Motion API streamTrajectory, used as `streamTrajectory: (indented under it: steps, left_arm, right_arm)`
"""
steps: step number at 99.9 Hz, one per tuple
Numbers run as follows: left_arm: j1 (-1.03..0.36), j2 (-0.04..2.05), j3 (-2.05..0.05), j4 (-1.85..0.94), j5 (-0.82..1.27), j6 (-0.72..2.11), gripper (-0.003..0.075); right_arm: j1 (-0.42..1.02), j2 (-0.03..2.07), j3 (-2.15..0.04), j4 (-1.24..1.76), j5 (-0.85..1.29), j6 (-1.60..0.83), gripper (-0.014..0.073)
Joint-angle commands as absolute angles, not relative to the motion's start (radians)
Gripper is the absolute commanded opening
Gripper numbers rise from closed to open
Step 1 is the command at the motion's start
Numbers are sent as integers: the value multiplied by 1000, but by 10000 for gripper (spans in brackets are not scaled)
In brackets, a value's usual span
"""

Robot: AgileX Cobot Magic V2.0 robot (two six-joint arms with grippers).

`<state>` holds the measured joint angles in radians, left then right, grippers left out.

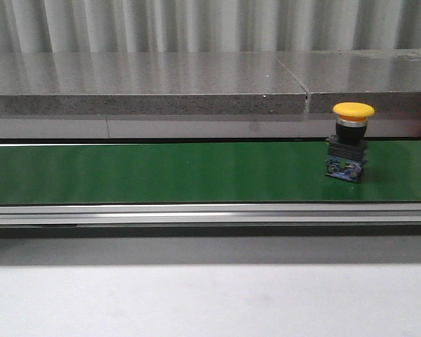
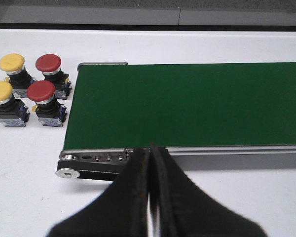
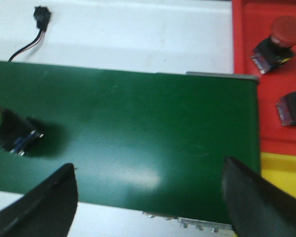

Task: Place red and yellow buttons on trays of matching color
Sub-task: 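Move the right gripper back over the belt toward the yellow button, then grasp the yellow button and lower it into the yellow tray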

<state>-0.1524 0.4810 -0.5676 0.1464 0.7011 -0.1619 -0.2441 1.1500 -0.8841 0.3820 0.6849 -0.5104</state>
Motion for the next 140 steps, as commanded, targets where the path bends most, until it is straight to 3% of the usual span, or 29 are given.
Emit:
streamTrajectory:
  steps: [1, 39, 68, 116, 125, 140]
  left_arm:
    - [-164, 484, -596, 149, 637, -165, -21]
    - [-164, 484, -596, 149, 637, -165, -21]
    - [-164, 484, -596, 149, 637, -165, -21]
    - [-164, 484, -596, 149, 636, -165, -21]
    - [-164, 484, -596, 149, 636, -165, -21]
    - [-164, 484, -596, 149, 636, -165, -21]
  right_arm:
    - [-207, 1125, -897, 410, 676, -539, 593]
    - [-50, 1215, -897, 410, 697, -618, 593]
    - [21, 1324, -907, 422, 592, -618, 593]
    - [36, 1422, -928, 433, 429, -618, 587]
    - [35, 1422, -928, 433, 430, -618, 510]
    - [35, 1422, -928, 433, 447, -616, 276]
